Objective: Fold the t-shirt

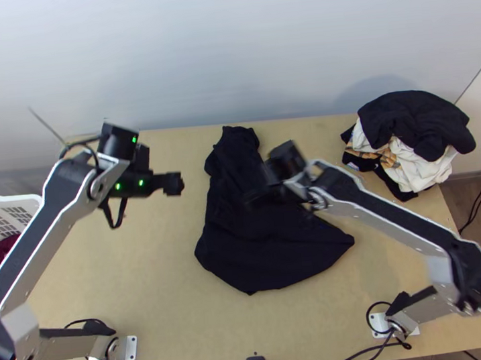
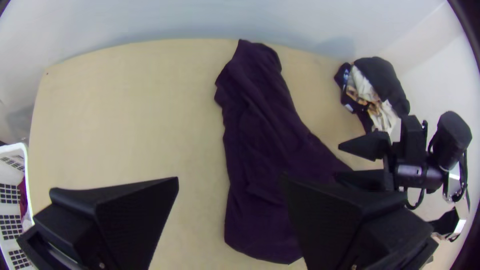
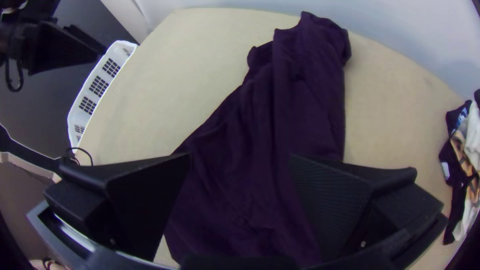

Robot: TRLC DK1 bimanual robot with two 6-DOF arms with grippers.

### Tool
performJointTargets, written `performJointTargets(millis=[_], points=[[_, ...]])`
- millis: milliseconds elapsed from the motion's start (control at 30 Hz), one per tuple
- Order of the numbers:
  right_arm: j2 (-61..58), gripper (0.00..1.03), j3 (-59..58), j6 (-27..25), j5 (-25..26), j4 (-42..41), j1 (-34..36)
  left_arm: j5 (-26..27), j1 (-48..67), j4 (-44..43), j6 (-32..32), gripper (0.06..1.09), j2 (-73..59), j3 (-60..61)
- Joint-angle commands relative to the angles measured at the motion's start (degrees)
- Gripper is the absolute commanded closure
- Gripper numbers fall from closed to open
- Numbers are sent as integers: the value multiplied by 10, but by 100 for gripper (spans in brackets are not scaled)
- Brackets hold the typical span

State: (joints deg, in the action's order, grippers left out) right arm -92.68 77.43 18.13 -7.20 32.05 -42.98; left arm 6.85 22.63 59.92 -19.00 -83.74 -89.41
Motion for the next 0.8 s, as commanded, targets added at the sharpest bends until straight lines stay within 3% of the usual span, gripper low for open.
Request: performJointTargets(millis=[0, 667, 767], points=[[-99, 13, 50, -1, 19, -30, -56, -5, 19, -29, 3, 11, 72, 134], [-254, 13, 159, 2, 39, -35, -106, -5, 30, -74, 7, 11, 117, 240], [-269, 21, 169, 2, 39, -34, -108, -3, 31, -82, 7, 11, 115, 248]])
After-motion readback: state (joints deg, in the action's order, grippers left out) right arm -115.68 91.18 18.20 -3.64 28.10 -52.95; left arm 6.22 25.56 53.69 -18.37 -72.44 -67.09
